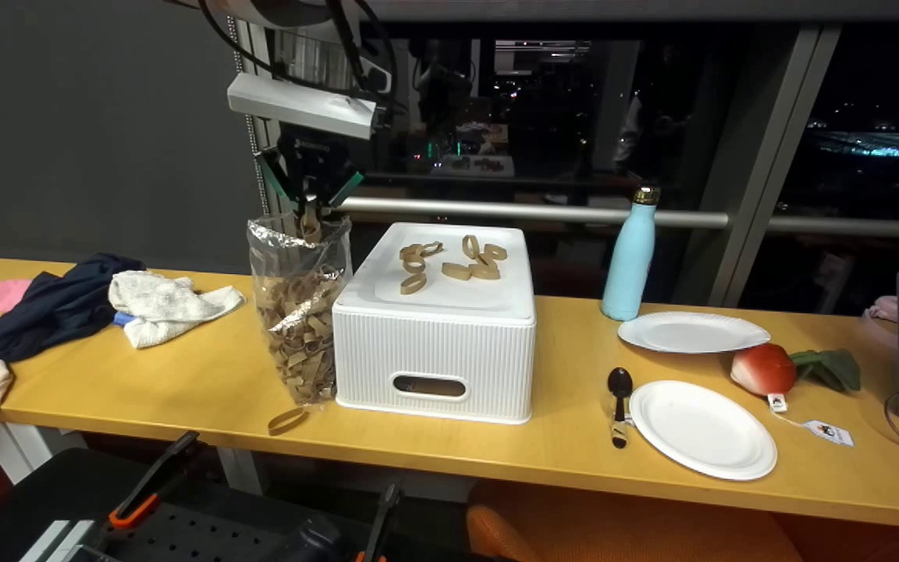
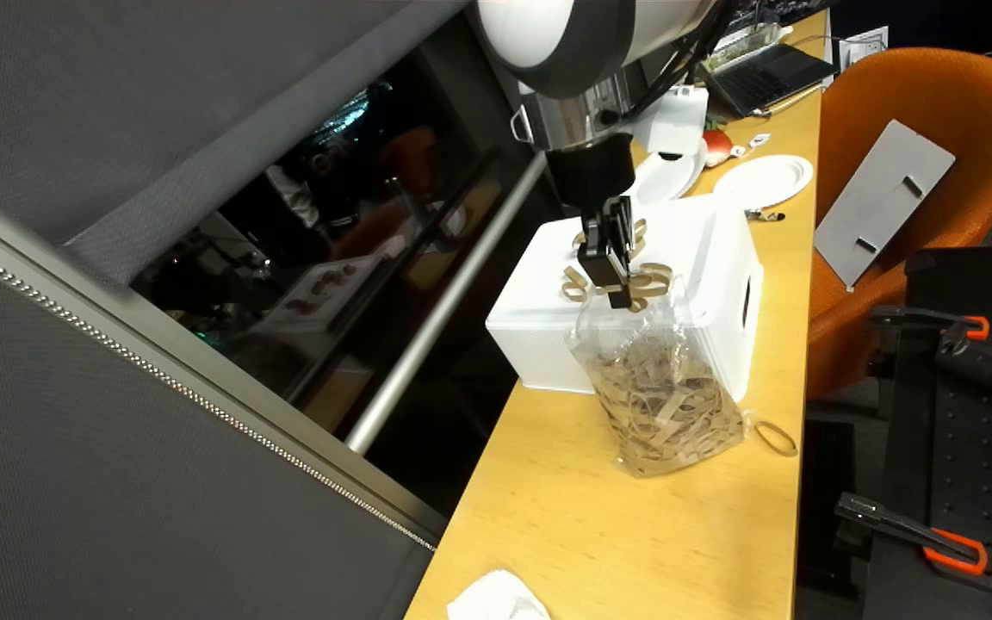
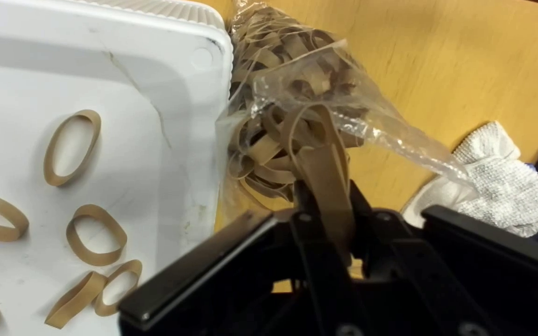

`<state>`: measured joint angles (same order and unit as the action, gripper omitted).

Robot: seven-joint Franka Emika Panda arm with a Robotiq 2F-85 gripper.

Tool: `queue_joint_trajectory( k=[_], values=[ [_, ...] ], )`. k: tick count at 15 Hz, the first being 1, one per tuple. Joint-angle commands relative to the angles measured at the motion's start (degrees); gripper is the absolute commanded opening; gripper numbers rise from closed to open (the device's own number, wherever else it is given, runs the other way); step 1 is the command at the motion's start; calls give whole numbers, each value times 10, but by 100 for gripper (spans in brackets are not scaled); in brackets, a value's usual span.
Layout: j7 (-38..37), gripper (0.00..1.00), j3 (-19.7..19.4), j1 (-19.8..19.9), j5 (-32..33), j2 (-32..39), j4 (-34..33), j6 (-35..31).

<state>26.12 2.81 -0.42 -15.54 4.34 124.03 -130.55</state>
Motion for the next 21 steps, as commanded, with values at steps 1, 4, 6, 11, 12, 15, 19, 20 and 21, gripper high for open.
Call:
queue_joint_trajectory(
  k=[1,4,6,11,12,15,19,20,21],
  values=[
    [12,17,0,3,-9,10,-15,-2],
    [12,28,0,4,-8,15,-21,-1],
    [13,46,1,4,-8,19,-24,-1],
    [5,84,1,4,5,26,-41,5],
    [2,90,0,5,10,22,-43,6],
    [-4,100,-7,10,26,-2,-40,10],
    [-2,100,-27,26,50,-36,-17,1],
    [-4,100,-35,32,60,-37,-12,-7],
    [4,100,-43,38,70,-34,-12,-15]
  ],
)
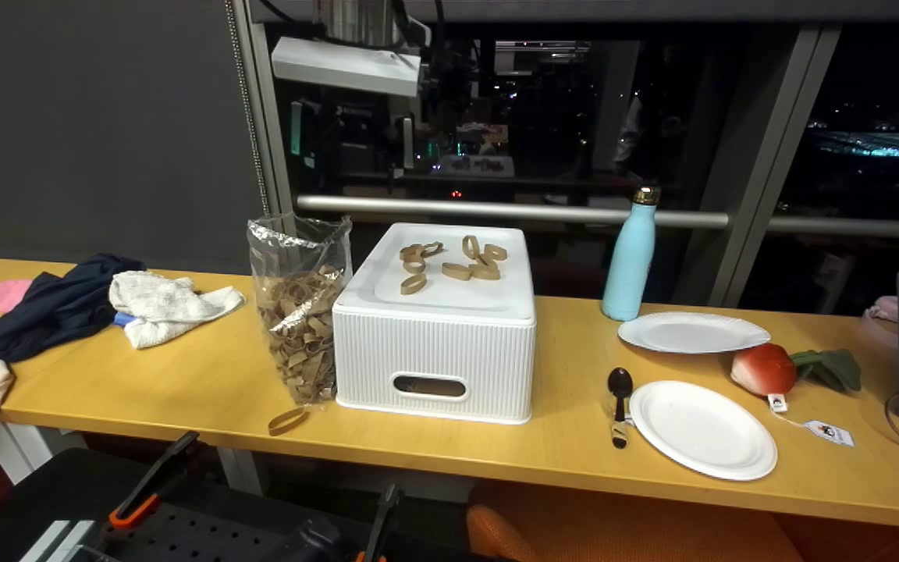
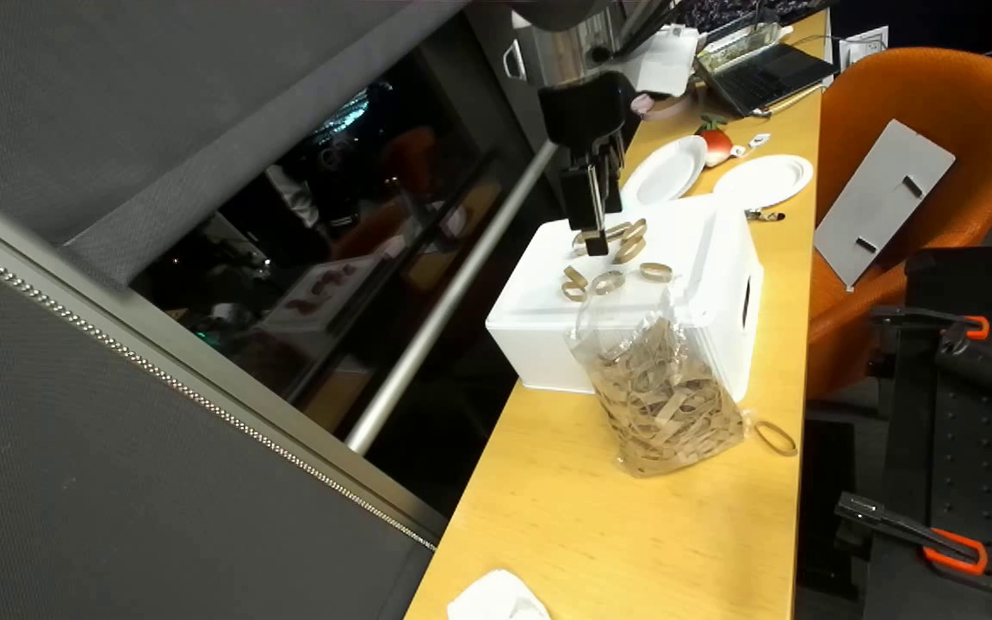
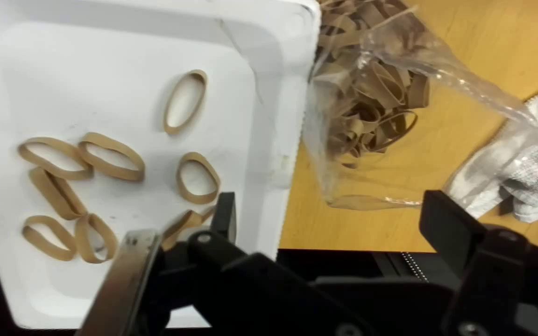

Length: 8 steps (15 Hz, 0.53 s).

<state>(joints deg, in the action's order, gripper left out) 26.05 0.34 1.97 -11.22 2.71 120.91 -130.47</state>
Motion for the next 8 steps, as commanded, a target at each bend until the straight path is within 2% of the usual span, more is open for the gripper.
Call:
queue_joint_trajectory(
  k=[1,8],
  values=[
    [9,100,-24,18,35,-13,18,-21],
    [70,100,-46,47,46,47,-13,-68]
  ],
)
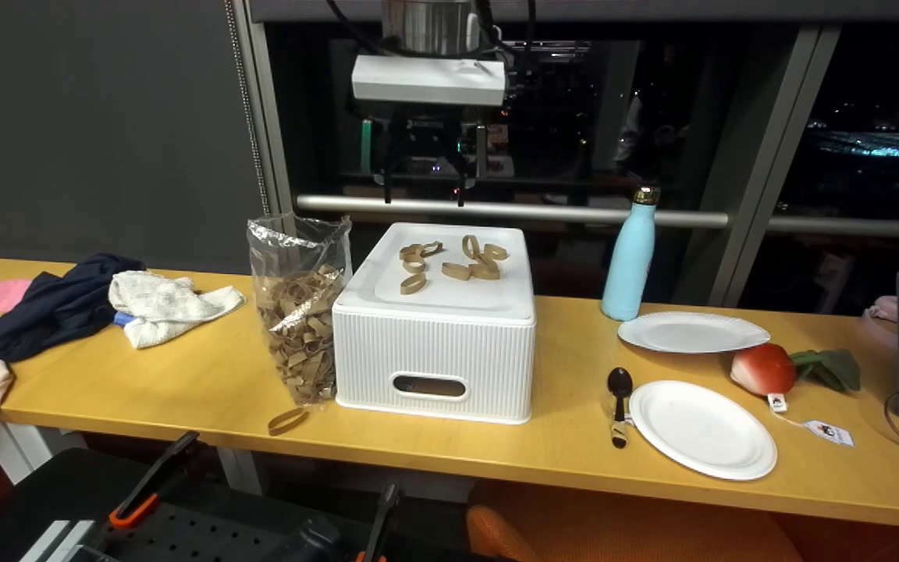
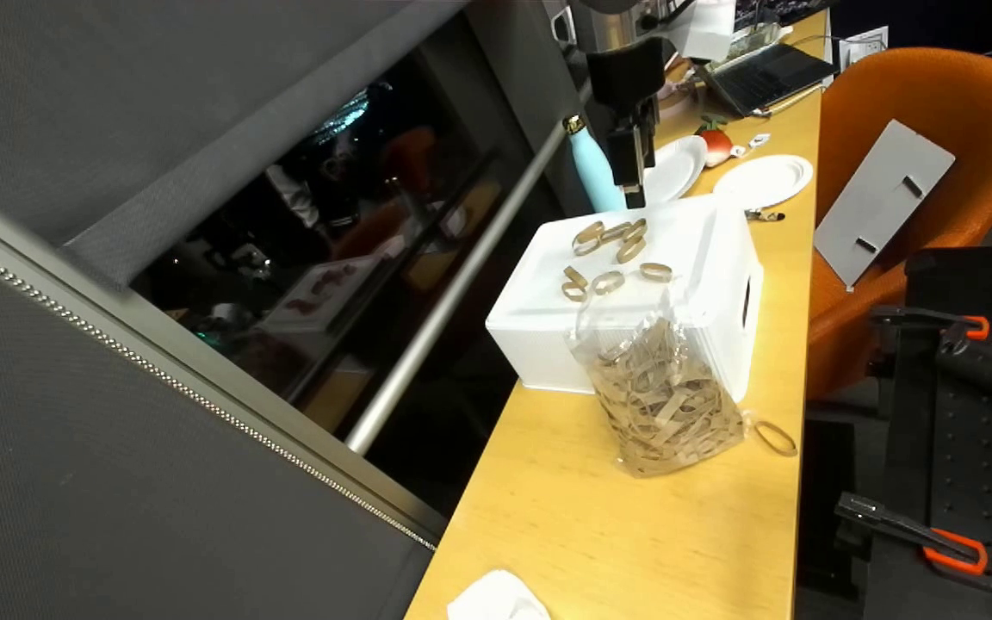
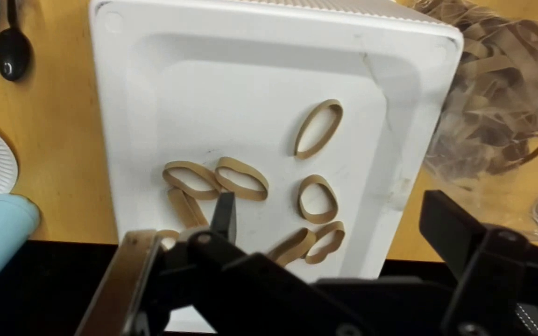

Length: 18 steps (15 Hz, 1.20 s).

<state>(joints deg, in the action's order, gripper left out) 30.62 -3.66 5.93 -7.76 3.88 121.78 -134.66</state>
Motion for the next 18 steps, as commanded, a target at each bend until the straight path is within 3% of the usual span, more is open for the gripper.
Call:
queue_joint_trajectory(
  k=[1,11,18],
  values=[
    [34,100,-6,11,10,49,-25,-38],
    [52,100,11,37,20,162,-74,-104],
    [53,100,14,47,50,215,-130,-93]
  ],
)
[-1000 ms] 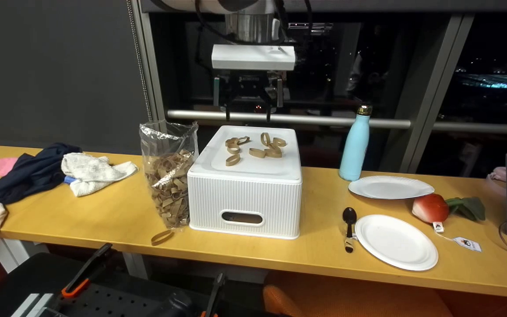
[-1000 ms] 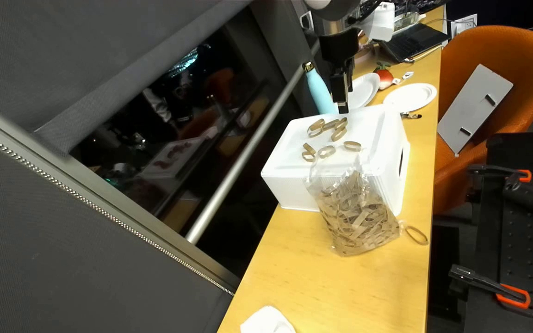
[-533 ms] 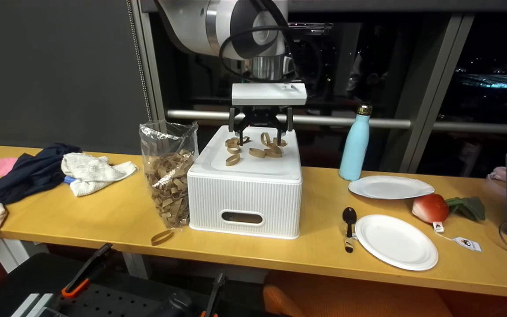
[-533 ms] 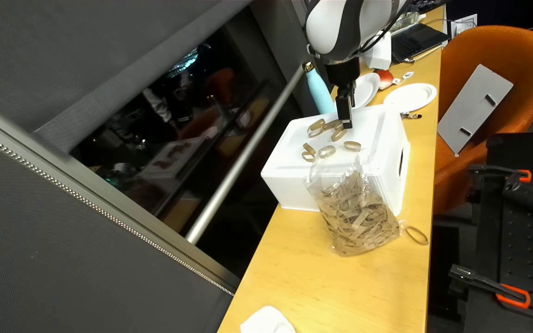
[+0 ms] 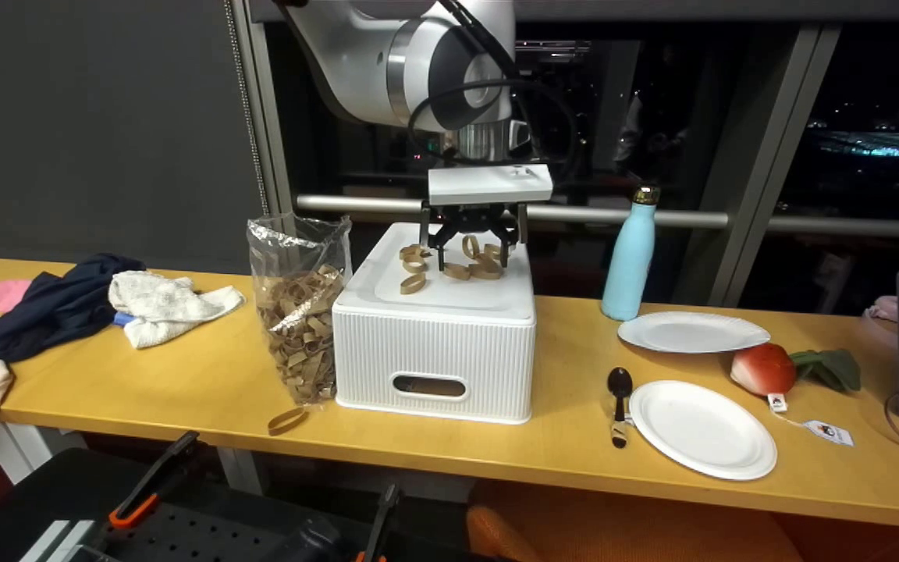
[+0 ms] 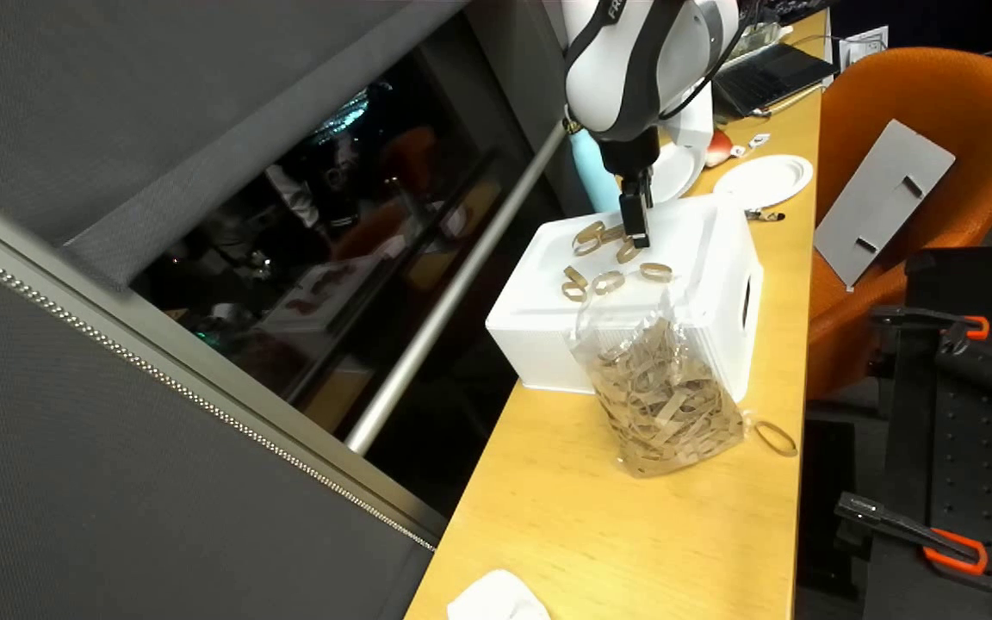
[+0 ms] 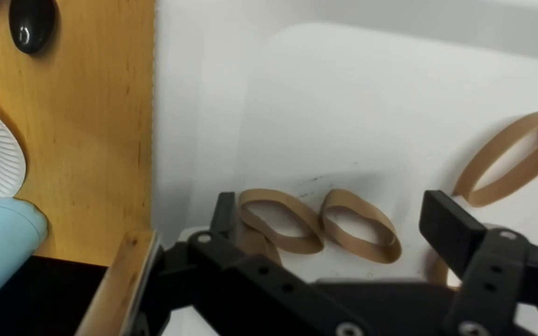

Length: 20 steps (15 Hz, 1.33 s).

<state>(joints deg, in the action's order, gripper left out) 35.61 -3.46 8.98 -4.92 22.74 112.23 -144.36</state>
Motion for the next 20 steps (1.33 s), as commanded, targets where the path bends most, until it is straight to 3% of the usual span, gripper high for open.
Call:
queue_joint_trajectory(
  k=[1,10,20],
  values=[
    [8,100,14,19,25,33,-42,6],
    [20,100,33,21,37,59,-76,0],
    [19,100,41,27,29,63,-71,-2]
  ],
)
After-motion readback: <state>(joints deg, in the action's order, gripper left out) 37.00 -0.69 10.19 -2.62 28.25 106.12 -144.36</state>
